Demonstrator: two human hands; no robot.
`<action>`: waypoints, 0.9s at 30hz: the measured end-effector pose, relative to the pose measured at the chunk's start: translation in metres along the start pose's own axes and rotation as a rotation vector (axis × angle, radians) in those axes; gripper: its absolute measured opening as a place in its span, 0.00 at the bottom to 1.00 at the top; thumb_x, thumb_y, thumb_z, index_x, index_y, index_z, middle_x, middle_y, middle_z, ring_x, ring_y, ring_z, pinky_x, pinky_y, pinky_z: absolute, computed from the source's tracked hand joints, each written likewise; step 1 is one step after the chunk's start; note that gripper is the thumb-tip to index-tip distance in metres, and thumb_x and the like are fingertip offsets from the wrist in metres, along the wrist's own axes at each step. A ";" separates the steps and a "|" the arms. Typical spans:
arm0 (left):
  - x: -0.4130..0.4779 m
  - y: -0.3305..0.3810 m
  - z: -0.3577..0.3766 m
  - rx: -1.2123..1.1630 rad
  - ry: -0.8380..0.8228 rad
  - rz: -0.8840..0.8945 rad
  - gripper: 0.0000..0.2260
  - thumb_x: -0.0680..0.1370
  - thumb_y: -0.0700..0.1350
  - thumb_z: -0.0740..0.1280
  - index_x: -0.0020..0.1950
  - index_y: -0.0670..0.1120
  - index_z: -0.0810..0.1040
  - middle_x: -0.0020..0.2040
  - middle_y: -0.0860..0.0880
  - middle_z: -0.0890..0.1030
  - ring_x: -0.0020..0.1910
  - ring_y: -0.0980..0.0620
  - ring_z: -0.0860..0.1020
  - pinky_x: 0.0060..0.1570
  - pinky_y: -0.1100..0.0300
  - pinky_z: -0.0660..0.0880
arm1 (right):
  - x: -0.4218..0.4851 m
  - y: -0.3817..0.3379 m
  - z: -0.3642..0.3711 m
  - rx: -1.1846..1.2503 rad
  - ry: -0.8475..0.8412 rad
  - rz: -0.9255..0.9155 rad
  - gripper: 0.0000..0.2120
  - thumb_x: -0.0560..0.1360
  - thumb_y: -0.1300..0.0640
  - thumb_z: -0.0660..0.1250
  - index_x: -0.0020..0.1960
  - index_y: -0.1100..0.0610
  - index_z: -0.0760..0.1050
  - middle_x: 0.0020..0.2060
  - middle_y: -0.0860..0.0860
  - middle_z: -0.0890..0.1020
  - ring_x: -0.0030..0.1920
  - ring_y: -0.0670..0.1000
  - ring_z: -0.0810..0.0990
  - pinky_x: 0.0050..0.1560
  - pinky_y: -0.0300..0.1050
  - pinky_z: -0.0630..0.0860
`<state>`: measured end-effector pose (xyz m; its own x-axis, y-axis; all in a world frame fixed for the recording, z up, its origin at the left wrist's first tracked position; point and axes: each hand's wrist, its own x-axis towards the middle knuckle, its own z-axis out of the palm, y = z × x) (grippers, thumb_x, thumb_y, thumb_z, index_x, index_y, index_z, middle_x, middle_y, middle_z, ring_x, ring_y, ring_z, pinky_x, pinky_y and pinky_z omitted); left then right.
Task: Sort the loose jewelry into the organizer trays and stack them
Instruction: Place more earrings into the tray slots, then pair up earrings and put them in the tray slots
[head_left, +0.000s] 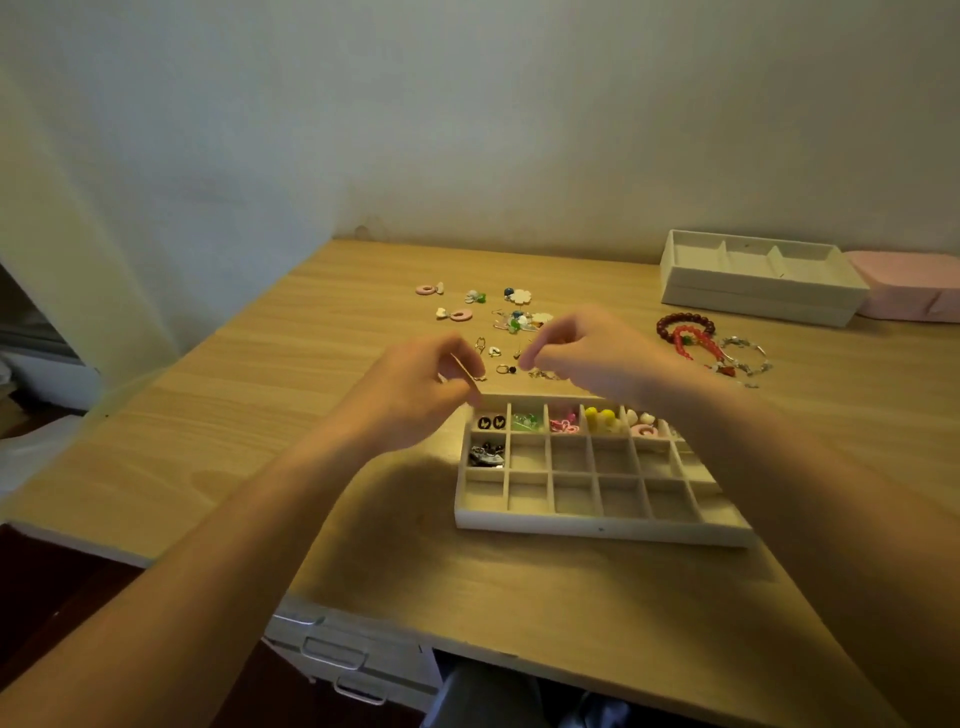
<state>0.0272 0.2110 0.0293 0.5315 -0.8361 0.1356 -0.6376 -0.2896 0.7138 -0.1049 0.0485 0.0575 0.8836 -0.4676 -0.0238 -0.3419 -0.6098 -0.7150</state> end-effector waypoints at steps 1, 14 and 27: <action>0.008 -0.002 -0.002 -0.035 0.034 -0.017 0.07 0.70 0.43 0.66 0.44 0.53 0.78 0.39 0.54 0.86 0.40 0.57 0.79 0.45 0.56 0.76 | 0.005 0.002 -0.003 0.008 0.021 0.016 0.11 0.81 0.58 0.64 0.48 0.51 0.85 0.47 0.44 0.82 0.47 0.44 0.77 0.44 0.41 0.74; 0.102 -0.032 0.024 -0.231 0.345 -0.296 0.08 0.76 0.39 0.69 0.41 0.52 0.80 0.41 0.54 0.80 0.41 0.54 0.77 0.47 0.58 0.74 | 0.081 0.032 0.008 -0.142 -0.029 0.069 0.04 0.77 0.59 0.73 0.47 0.50 0.84 0.47 0.47 0.83 0.48 0.46 0.80 0.47 0.41 0.79; 0.099 -0.032 0.029 -0.297 0.463 -0.200 0.04 0.77 0.40 0.69 0.47 0.49 0.82 0.43 0.57 0.80 0.43 0.62 0.76 0.41 0.68 0.69 | 0.092 0.027 0.024 -0.467 -0.041 0.019 0.07 0.73 0.52 0.76 0.37 0.47 0.81 0.41 0.43 0.83 0.46 0.48 0.81 0.53 0.51 0.81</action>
<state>0.0840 0.1240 0.0004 0.8564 -0.4689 0.2161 -0.3511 -0.2220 0.9096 -0.0253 0.0043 0.0189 0.8845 -0.4615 -0.0679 -0.4571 -0.8285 -0.3236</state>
